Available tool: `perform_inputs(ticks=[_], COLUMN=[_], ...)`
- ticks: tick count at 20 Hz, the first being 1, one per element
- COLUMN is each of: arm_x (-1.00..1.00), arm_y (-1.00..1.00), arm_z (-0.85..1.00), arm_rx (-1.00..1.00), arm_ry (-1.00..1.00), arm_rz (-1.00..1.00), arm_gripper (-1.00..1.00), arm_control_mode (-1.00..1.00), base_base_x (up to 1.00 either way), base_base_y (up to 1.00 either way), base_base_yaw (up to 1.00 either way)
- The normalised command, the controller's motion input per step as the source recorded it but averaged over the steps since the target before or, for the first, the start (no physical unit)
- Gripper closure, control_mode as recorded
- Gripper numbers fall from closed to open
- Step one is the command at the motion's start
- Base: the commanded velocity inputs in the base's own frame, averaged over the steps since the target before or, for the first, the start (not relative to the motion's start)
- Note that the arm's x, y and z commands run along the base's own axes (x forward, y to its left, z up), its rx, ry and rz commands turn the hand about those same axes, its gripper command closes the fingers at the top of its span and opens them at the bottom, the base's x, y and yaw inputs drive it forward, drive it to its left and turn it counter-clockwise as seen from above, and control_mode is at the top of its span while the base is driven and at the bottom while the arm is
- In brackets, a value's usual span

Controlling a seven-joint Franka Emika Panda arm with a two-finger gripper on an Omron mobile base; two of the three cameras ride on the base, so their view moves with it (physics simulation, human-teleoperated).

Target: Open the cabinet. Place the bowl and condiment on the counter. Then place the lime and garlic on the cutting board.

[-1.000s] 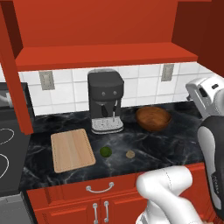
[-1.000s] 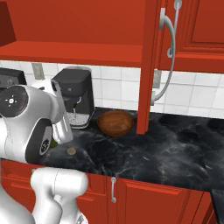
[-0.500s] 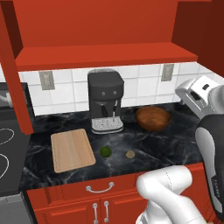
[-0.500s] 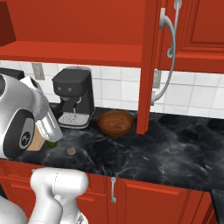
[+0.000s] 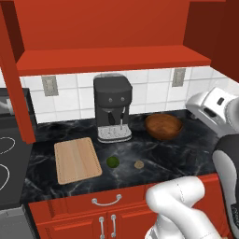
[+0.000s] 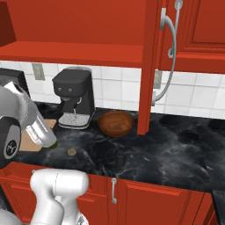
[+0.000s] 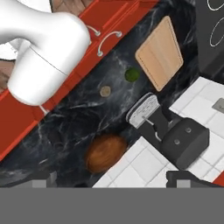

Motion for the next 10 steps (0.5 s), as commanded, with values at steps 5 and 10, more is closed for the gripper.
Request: perform_inputs(ticks=[5, 10], arm_x=[0.03, 0.06], arm_y=[0.58, 0.34], arm_z=[-0.01, -0.07], arm_rx=[-0.16, -0.05], arm_ry=[0.21, 0.18], arm_rz=[0.16, 0.28], arm_gripper=[-1.00, -1.00], arm_control_mode=[-1.00, -1.00], base_base_x=[0.00, 0.00], base_base_y=[0.00, 0.00], base_base_yaw=[0.00, 0.00])
